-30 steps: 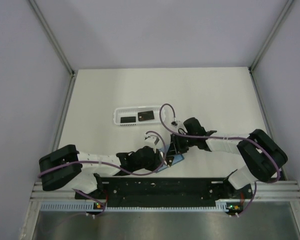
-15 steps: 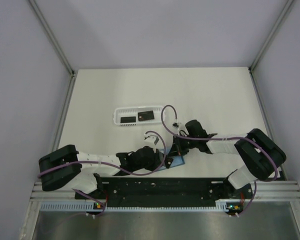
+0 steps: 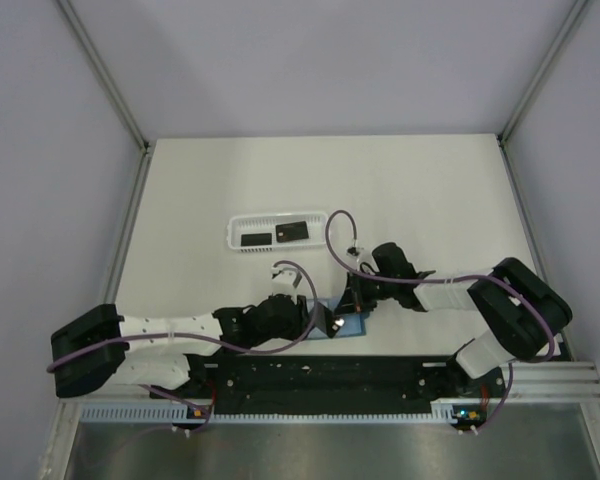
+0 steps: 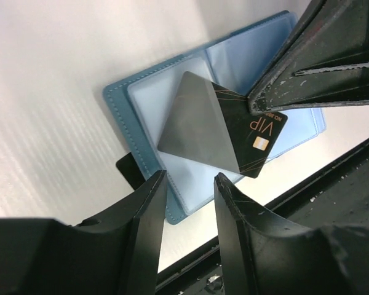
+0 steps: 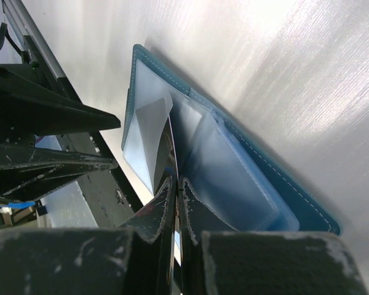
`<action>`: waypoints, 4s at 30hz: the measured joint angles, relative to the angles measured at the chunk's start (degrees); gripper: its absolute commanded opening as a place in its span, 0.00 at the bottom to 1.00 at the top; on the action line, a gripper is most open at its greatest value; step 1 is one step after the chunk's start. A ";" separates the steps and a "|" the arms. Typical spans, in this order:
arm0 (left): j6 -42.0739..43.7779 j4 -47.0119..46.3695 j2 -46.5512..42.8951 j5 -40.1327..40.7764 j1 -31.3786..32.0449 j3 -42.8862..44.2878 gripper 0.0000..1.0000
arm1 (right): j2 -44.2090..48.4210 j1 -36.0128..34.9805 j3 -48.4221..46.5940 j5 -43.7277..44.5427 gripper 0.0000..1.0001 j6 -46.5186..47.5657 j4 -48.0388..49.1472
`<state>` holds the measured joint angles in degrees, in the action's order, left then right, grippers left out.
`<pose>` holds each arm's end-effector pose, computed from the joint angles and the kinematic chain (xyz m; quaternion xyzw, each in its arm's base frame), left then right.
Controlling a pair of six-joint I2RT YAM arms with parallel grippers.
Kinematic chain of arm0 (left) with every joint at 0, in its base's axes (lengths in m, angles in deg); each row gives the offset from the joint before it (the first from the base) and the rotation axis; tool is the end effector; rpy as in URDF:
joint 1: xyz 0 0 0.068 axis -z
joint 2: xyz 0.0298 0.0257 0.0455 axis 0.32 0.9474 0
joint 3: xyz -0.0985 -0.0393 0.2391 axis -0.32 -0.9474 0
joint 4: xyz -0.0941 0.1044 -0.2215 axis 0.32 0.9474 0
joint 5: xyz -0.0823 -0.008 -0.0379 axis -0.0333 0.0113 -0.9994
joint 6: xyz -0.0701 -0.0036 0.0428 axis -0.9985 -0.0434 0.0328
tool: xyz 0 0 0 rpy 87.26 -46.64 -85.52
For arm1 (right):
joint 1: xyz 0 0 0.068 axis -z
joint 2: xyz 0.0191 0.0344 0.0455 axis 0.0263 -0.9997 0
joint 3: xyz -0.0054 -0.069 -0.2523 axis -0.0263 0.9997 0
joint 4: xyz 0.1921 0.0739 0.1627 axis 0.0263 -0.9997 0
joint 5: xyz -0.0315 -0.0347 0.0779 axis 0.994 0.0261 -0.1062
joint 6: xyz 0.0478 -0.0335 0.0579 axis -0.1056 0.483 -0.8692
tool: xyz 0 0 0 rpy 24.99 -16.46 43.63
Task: Put the credit cards into the card holder
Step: Insert the credit card into the card holder.
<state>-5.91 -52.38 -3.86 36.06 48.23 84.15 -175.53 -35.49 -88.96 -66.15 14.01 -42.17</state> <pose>0.1141 -0.2204 0.1214 0.0920 0.9014 -0.2801 0.3172 0.1932 0.1997 0.0893 -0.1498 0.8711 0.4498 0.1283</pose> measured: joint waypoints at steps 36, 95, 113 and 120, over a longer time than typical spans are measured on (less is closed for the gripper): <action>0.57 -8.87 5.97 1.01 -0.09 -1.84 0.35 | 16.76 0.00 4.90 14.47 0.00 -4.81 -7.43; 0.59 -9.84 7.43 -0.50 -0.09 -1.07 0.34 | 14.53 -6.19 14.16 22.93 0.00 -18.56 8.28; 0.59 -9.49 7.52 -0.52 -0.09 -0.85 0.34 | 13.64 -9.42 11.32 23.80 0.48 -18.69 6.45; 0.55 -9.81 7.69 -0.52 -0.09 -0.85 0.34 | 23.32 -9.51 4.83 29.27 0.64 -13.70 -9.73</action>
<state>-5.36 -62.19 3.84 35.53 48.14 83.30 -152.21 -45.00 -84.13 -36.89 0.31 -51.89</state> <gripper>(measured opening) 0.338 0.550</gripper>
